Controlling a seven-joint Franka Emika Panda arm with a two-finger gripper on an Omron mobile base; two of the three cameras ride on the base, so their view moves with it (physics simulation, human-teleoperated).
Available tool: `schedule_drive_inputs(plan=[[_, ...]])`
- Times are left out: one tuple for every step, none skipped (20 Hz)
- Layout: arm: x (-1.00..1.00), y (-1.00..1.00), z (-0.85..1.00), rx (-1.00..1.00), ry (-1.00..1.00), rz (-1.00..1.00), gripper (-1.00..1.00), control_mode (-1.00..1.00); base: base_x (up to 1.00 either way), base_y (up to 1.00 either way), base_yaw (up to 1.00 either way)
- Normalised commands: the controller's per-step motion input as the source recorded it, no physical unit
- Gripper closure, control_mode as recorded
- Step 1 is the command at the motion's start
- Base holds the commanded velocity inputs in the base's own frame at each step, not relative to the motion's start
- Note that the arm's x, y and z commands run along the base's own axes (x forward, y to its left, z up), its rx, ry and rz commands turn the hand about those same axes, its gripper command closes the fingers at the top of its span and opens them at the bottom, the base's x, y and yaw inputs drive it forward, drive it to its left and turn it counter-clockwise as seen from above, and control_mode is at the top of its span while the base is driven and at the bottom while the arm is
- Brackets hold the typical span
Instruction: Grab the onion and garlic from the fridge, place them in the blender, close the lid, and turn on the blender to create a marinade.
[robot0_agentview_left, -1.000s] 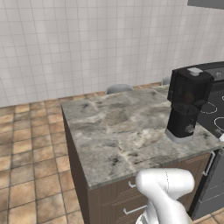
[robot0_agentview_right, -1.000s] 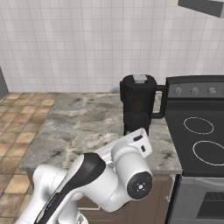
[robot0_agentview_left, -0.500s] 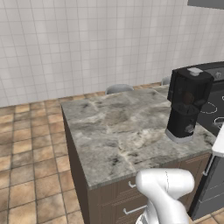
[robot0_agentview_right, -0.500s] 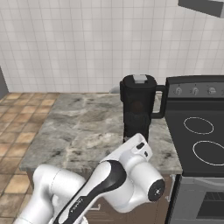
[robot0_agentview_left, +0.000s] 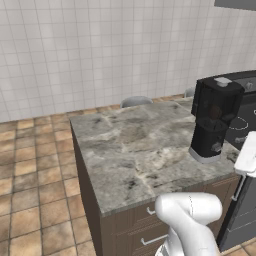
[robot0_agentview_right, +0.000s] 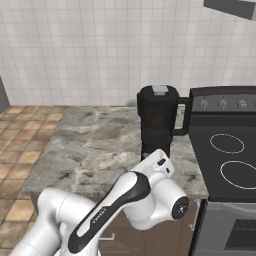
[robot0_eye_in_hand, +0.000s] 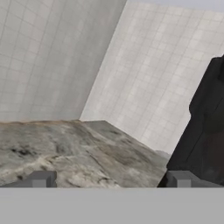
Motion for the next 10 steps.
schedule_drive_inputs(plan=[[0.44,-0.1,-0.24,0.0,0.0,0.0,-1.0,-1.0,0.0,0.0,0.0],[0.44,-0.13,-0.29,0.0,0.0,0.0,-1.0,-1.0,0.0,0.0,0.0],[0.44,-0.09,-0.35,0.0,0.01,0.0,-1.0,-1.0,0.0,0.0,0.0],[0.46,-0.04,-0.36,0.0,0.01,0.0,-1.0,-1.0,0.0,0.0,0.0],[0.49,-0.02,-0.37,0.0,0.01,0.0,-1.0,-1.0,0.0,0.0,0.0],[0.49,-0.04,-0.32,0.0,0.01,0.0,-1.0,-1.0,0.0,0.0,0.0],[0.49,-0.04,-0.27,0.0,0.0,0.0,-1.0,-1.0,0.0,0.0,0.0],[0.44,-0.15,-0.28,0.0,0.0,0.0,-1.0,-1.0,0.0,0.0,0.0],[0.44,-0.19,-0.27,0.0,0.0,0.0,-1.0,-1.0,0.0,0.0,0.0],[0.4,-0.19,-0.27,0.0,0.02,0.0,-1.0,-1.0,0.0,0.0,0.0]])
